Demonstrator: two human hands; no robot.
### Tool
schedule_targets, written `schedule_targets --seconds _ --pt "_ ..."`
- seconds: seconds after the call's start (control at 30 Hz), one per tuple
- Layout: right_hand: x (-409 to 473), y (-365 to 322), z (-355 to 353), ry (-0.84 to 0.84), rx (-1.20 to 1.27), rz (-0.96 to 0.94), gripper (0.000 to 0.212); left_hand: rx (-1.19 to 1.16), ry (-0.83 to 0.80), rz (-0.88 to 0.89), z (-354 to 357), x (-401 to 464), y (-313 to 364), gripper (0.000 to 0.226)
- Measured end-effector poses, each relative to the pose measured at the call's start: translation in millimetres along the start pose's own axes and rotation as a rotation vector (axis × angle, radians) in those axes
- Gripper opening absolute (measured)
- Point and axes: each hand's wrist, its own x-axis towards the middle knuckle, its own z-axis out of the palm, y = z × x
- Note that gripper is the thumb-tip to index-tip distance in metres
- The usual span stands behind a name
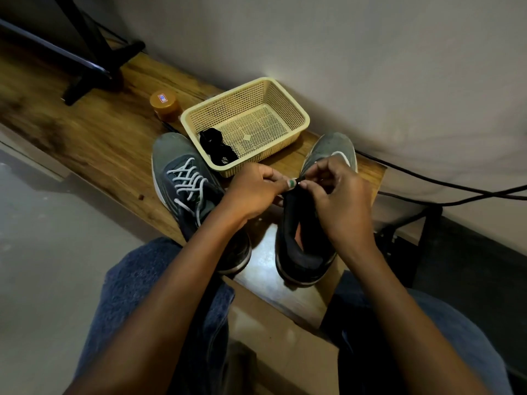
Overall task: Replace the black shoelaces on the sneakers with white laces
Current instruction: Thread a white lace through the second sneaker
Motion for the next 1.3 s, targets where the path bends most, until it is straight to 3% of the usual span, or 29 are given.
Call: schedule_targets --seconds 0.43,1.0,1.3 --pt "2.2 0.3 -7.1 -0.165 -0.053 -0.062 0.020 0.088 0.045 0.023 0.9 -0.3 -0.5 0.012" --pt "0.0 0.7 -1.8 -0.044 -0.051 -0.052 0.013 0.050 0.066 0.028 2.5 -3.5 1.8 0.014" --pt "2.1 -0.6 -6.4 -0.152 -0.107 -0.050 0.022 0.011 0.058 0.015 2.6 -4.4 2.4 0.009"
